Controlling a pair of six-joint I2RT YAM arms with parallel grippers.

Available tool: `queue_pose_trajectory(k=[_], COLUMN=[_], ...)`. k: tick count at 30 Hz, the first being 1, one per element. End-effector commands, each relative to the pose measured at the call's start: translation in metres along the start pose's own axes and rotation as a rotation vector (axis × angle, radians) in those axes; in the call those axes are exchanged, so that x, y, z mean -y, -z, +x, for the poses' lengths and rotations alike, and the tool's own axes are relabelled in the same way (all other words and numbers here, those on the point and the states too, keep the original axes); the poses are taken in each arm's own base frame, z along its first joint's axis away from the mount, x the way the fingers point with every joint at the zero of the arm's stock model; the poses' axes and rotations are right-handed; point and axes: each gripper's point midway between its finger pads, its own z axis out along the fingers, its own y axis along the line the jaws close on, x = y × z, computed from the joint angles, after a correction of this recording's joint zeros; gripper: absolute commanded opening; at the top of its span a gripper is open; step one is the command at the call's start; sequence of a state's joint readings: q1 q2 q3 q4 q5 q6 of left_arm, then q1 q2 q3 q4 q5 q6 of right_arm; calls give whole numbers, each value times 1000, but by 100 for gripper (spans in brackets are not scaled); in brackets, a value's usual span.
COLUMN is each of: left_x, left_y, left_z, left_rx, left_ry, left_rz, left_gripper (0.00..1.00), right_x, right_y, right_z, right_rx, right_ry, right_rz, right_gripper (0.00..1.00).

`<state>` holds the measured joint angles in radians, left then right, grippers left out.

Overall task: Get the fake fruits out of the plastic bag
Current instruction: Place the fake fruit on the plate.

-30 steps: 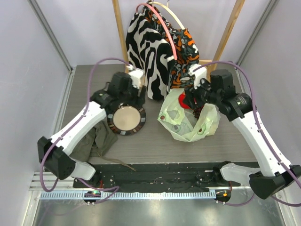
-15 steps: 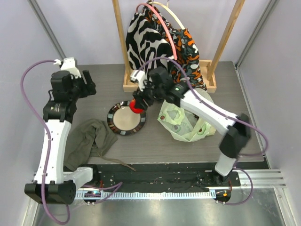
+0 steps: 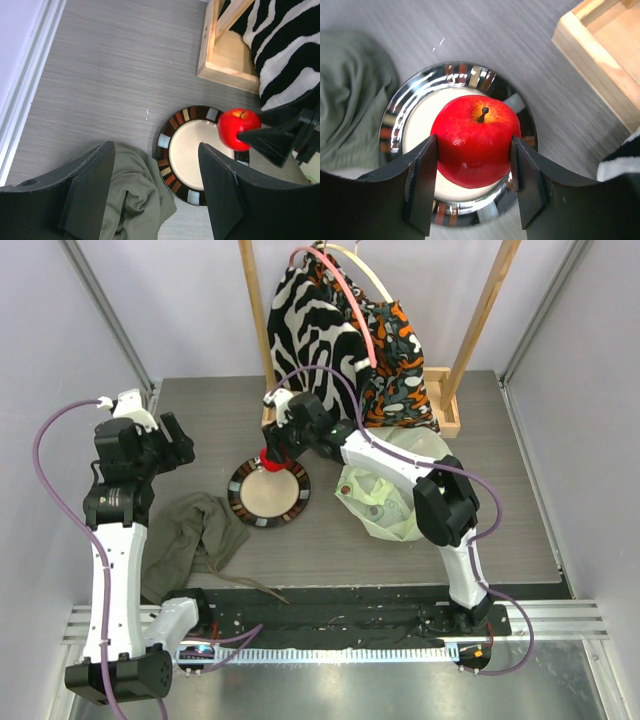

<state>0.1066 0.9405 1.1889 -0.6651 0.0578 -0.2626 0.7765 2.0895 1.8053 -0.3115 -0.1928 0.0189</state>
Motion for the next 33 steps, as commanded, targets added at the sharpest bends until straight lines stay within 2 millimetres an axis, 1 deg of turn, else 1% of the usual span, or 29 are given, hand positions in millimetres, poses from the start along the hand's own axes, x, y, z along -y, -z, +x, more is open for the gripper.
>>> queue_pose_trajectory(k=[1,2,3,4,6,7,8,9,11,12,13,14,15,16,17,18,19,20,21,22,23,24,26,27,30,33], left_x=[5,5,5,4,5,4,7,8,9,11,11,12,13,12,13,13,13,14,14,15,16,15,16,17,18,19], left_y=[4,5,5,6,7,9,10,11,15,15,17,19,20,20,22,21,22,23,25,26,26,27,27,28,27,25], left_z=[-2,-3,-1,-2,-2,-2,-2,-2,-1,1,2,3,4,6,7,8,10,10,10,10,13,13,17,18,22,19], left_rx=[7,9,7,12,13,17,20,21,25,20,21,24,23,22,27,24,22,25,26,27,24,29,22,24,20,28], left_ry=[34,34,34,34,37,40,42,46,51,54,56,56,58,60,61,63,63,62,61,61,58,57,61,65,75,74], left_rz=[36,37,40,40,48,45,59,66,75,84,89,94,97,97,100,101,102,107,109,114,119,118,126,131,143,148], left_gripper=[72,72,71,71,71,71,70,70,70,70,69,69,69,69,69,69,69,69,69,69,69,69,69,68,68,68], right_x=[-9,-11,-16,-12,-4,-1,-1,-2,-7,-7,-16,-19,-21,-26,-25,-25,-25,-28,-30,-33,-39,-44,-48,-50,-55,-61], right_y=[1,-1,-3,-8,-12,-16,-16,-19,-15,-15,-14,-8,-8,-6,-1,0,1,6,9,12,16,23,31,37,47,60], right_z=[-21,-22,-15,-7,0,7,10,19,14,28,33,29,48,53,56,73,82,91,94,97,97,95,95,88,83,63], right_rx=[164,183,173,158,147,133,128,111,152,131,131,152,120,117,116,85,67,48,42,31,33,37,25,37,27,41], right_ry=[-10,-3,0,-22,-55,-66,-63,-51,-5,15,37,60,73,83,86,85,84,81,76,78,87,95,105,102,87,96], right_rz=[63,72,82,113,167,180,193,201,205,208,197,194,199,195,214,222,229,230,223,217,205,189,181,174,160,140], right_gripper=[26,26,28,29,30,30,31,31,32,36,38,40,44,48,53,57,68,71,76,88,89,97,98,98,99,99])
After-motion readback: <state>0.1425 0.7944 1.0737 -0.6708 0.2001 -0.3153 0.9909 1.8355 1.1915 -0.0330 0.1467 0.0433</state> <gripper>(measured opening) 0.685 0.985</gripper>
